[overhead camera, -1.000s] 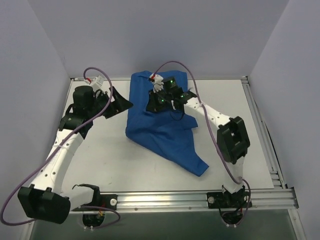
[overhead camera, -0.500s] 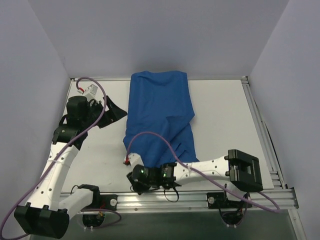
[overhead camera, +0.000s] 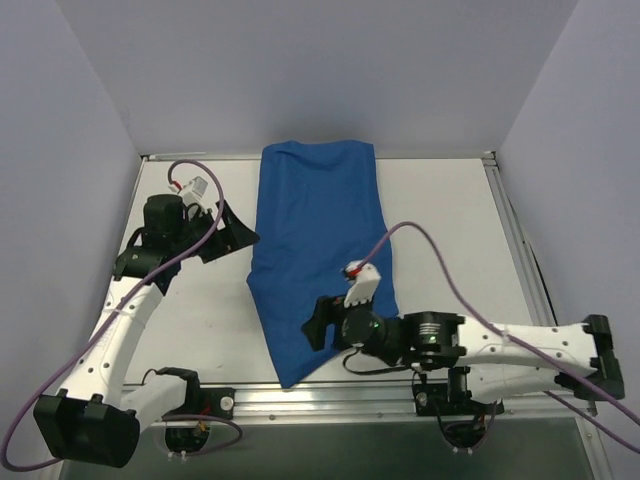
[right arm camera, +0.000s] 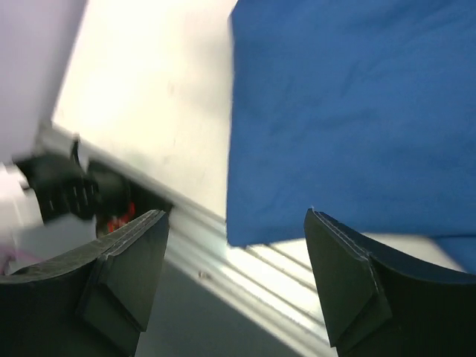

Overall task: Open and lay out the surgical kit
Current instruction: Open the surgical kit at the center of the board.

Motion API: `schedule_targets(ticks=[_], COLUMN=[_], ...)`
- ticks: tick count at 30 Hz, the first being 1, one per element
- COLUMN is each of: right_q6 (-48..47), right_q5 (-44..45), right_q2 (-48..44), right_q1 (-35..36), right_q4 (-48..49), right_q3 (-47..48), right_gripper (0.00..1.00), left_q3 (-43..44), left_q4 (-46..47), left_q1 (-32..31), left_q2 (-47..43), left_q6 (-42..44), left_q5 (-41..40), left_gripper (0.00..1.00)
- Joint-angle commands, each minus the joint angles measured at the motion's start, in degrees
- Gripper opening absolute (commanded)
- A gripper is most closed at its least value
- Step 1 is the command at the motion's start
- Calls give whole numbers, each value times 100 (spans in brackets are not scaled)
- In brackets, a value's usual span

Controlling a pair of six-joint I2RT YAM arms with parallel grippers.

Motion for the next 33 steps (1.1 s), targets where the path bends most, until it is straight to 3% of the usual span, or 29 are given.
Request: schedule_targets(ticks=[1,2,5,11,15,21,28,33], right_q6=[363,520,522,-628,-1033,-1447,-1438,-1464], right_q5=[919,947,755,-990,-1653,-2338,-3217,-3271], right_q2=[-837,-978,-1330,-1182,-866,-497,-118,5], right_q1=[-555,-723,-1917,-4447,-5425,-6147,-6227,-6227], right_q4=[-1019,-1160,-1819,-1654,-1032,-424,183,157], right_q3=[-134,-152,-169,-582,-1021,-1417,-1795,-1900], right_gripper=[76,84,92,91,89,86,77,74], left_q3=[-50,-59,-199,-577,-866,-1000,-859,-780], left_q4=[-33,-95,-113,-288,-176,371,458,485], left_q1=[-6,-6,-33,-602,-797,-920,-938,-938], left_q2=[-67,-59,-50,-76,187,328,319,354], left_q6=[115,89,-51,-808,-1036,-1142,-931,-922], left_q5=[299,290,299,-245,-282,237,422,528], left_gripper=[87,87,87,87,88,87,87,87])
